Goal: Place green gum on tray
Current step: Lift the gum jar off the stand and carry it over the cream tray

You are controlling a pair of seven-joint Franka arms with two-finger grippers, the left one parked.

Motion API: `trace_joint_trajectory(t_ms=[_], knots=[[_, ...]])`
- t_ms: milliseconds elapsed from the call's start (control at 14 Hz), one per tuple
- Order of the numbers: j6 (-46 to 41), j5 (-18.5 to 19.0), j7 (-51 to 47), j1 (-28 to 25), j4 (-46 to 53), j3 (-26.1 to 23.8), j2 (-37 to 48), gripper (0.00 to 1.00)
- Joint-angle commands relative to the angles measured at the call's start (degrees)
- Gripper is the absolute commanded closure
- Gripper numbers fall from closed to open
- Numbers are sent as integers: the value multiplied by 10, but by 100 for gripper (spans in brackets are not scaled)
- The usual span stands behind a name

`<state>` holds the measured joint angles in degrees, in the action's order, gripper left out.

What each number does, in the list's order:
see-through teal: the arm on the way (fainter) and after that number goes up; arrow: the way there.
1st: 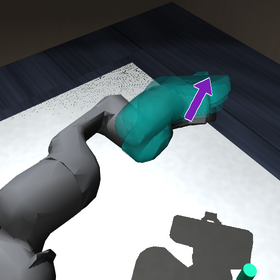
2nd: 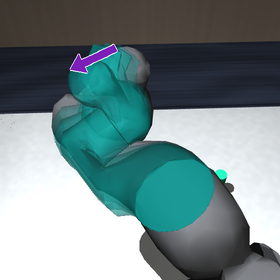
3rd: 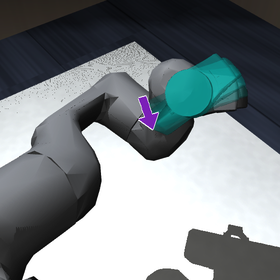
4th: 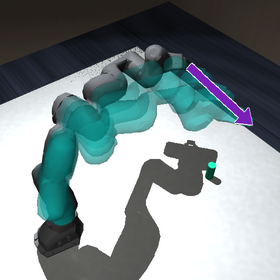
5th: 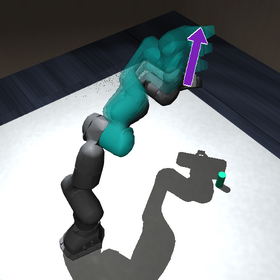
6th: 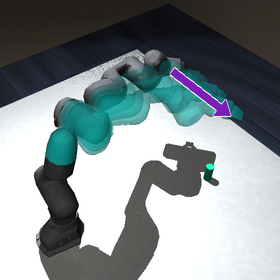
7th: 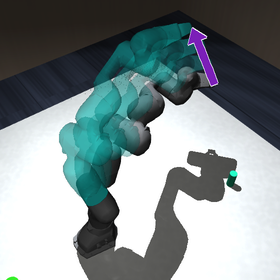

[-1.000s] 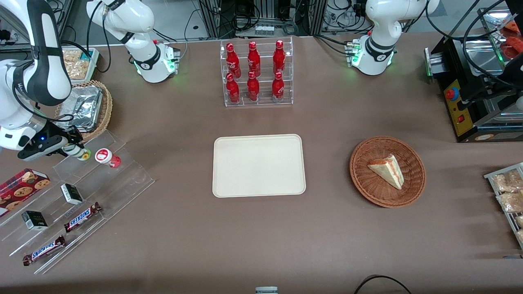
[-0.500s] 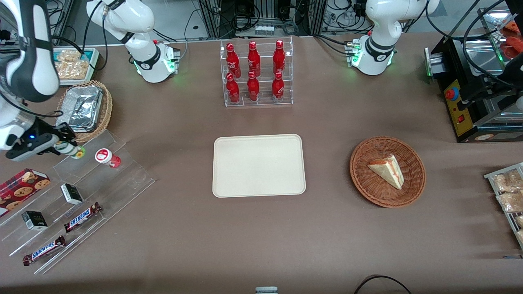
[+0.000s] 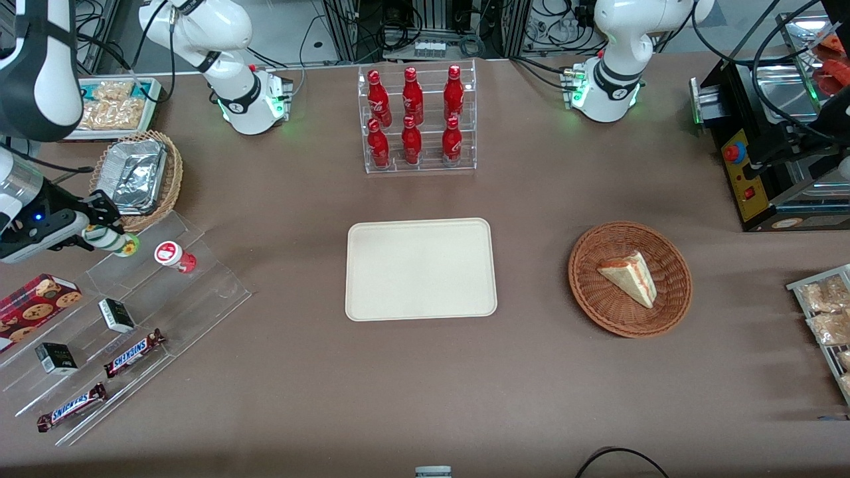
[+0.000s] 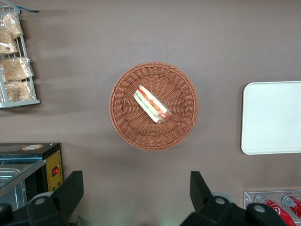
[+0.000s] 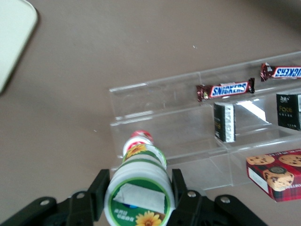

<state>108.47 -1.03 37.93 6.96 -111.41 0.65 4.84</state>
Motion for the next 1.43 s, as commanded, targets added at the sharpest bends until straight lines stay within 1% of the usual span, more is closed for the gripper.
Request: trace_joint_trajectory(t_ms=[0,214,357,643,786,929,1071,1357], knots=[[-45,-7,-61,-38,57,2,-25,100],[-57,-8,-139,-94,75,1,-31,100],[-59,-34,-214,-148,89,2,-36,100],[-59,-32,-360,-240,121,2,-71,100],[-58,-34,-416,-270,144,2,-96,100],[-57,-34,-483,-311,174,2,-129,100],[-43,-27,-553,-353,182,2,-165,100],[33,-24,-652,-419,201,4,-237,100]])
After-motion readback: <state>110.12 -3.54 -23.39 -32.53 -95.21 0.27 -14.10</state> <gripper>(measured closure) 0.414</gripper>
